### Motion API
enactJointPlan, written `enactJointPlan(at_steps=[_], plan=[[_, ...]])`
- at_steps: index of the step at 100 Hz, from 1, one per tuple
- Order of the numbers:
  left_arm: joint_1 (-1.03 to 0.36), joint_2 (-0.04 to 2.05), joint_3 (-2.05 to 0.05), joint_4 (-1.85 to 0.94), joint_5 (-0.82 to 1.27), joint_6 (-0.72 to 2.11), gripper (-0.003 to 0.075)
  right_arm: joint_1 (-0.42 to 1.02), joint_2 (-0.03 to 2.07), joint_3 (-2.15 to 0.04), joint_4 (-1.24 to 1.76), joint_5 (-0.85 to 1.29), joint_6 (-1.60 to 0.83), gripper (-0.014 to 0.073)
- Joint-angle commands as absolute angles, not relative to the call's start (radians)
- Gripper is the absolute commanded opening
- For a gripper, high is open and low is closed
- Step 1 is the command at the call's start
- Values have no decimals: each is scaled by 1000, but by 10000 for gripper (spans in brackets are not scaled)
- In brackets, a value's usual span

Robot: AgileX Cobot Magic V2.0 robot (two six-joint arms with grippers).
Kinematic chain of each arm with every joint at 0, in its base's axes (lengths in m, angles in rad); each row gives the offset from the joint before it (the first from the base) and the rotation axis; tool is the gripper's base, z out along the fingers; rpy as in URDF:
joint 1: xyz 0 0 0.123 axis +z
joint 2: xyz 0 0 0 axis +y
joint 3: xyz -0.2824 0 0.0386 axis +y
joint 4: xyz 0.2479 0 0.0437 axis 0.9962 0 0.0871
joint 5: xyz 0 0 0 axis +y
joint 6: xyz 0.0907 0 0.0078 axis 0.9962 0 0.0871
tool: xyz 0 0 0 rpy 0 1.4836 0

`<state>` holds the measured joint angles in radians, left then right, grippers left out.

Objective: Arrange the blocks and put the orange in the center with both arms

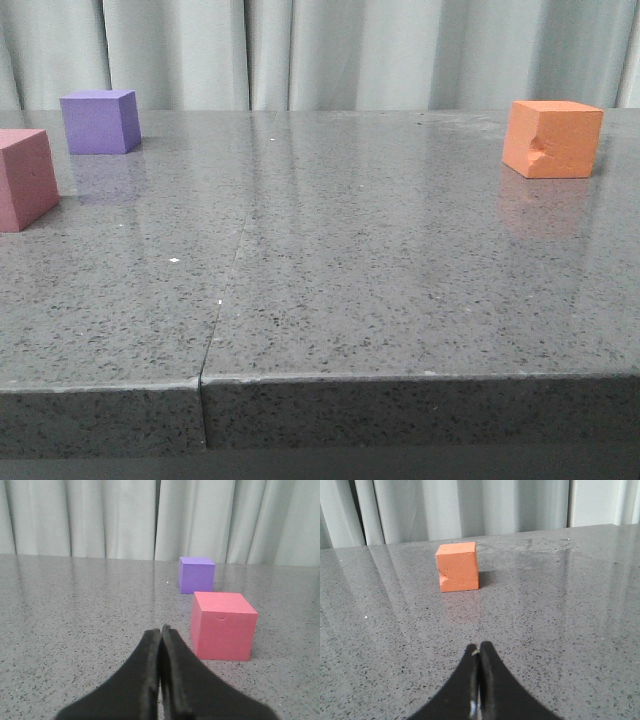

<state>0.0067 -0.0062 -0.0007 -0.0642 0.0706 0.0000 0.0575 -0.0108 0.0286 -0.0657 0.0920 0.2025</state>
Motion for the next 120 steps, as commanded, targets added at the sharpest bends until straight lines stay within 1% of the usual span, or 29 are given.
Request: enactJointPlan(at_steps=[1, 58, 93, 120], plan=[[6, -33, 41, -69, -12, 0, -20, 51, -34, 10, -75, 16, 198, -67], [6, -33, 41, -69, -12, 0, -20, 51, -34, 10, -75, 16, 198, -67], [6, -33, 41, -69, -12, 0, -20, 51, -33, -4, -75, -87, 198, -67], [6, -33, 41, -69, -12, 0, -20, 51, 31, -144, -71, 77, 198, -67]])
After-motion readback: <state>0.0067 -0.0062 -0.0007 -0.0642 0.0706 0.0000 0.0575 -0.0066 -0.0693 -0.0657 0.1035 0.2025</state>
